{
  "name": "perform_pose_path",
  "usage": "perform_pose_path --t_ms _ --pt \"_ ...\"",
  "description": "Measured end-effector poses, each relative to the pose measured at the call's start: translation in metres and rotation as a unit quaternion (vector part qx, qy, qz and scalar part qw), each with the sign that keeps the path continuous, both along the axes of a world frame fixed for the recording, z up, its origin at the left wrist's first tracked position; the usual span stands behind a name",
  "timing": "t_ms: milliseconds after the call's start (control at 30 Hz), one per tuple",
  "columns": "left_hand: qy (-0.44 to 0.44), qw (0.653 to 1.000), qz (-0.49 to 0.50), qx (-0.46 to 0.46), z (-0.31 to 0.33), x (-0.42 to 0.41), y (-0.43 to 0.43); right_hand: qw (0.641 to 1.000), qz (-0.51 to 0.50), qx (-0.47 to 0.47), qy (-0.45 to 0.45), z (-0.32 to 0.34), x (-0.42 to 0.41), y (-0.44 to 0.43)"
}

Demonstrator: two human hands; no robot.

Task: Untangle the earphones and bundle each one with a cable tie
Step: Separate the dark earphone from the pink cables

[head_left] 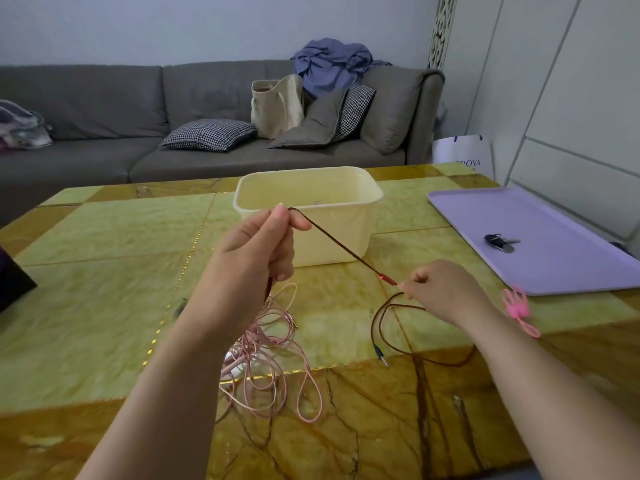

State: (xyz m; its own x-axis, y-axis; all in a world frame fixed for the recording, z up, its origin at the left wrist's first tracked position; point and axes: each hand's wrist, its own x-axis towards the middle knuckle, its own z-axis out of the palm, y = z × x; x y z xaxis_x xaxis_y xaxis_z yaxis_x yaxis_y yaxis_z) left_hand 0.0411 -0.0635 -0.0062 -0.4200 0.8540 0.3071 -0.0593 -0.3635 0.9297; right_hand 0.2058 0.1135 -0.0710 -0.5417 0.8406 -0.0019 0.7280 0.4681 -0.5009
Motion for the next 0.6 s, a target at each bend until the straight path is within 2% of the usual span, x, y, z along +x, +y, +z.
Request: perform_pose_path --t_ms 133,267,300,367,433,467,533,600 --pt "-0.005 1.0 0.004 0.018 0.001 0.002 0.0 0.996 -0.037 0.056 -0.051 -0.01 -0.002 0.0" --pt "-0.003 0.999 -0.034 -0.013 -0.001 0.0 -0.001 0.993 0.016 0.08 -0.089 -0.008 -0.008 -0.009" --pt "0.005 0.998 -0.049 -0.032 -0.002 0.001 -0.001 0.996 0.037 0.074 -0.042 -0.005 -0.01 -0.013" --pt "0.029 0.993 -0.088 -0.071 -0.004 0.004 0.0 0.986 0.092 0.012 0.142 0.01 -0.015 -0.027" --pt "0.066 0.985 -0.118 -0.108 -0.006 0.008 0.002 0.93 0.177 -0.133 0.294 0.027 -0.021 -0.046" --pt "0.079 0.981 -0.128 -0.122 -0.007 0.01 0.002 0.893 0.22 -0.207 0.333 0.032 -0.023 -0.053" --pt "0.083 0.977 -0.138 -0.137 -0.008 0.011 0.002 0.838 0.277 -0.291 0.369 0.035 -0.025 -0.057" --pt "0.075 0.978 -0.138 -0.14 -0.008 0.01 0.001 0.82 0.306 -0.312 0.37 0.04 -0.022 -0.056"
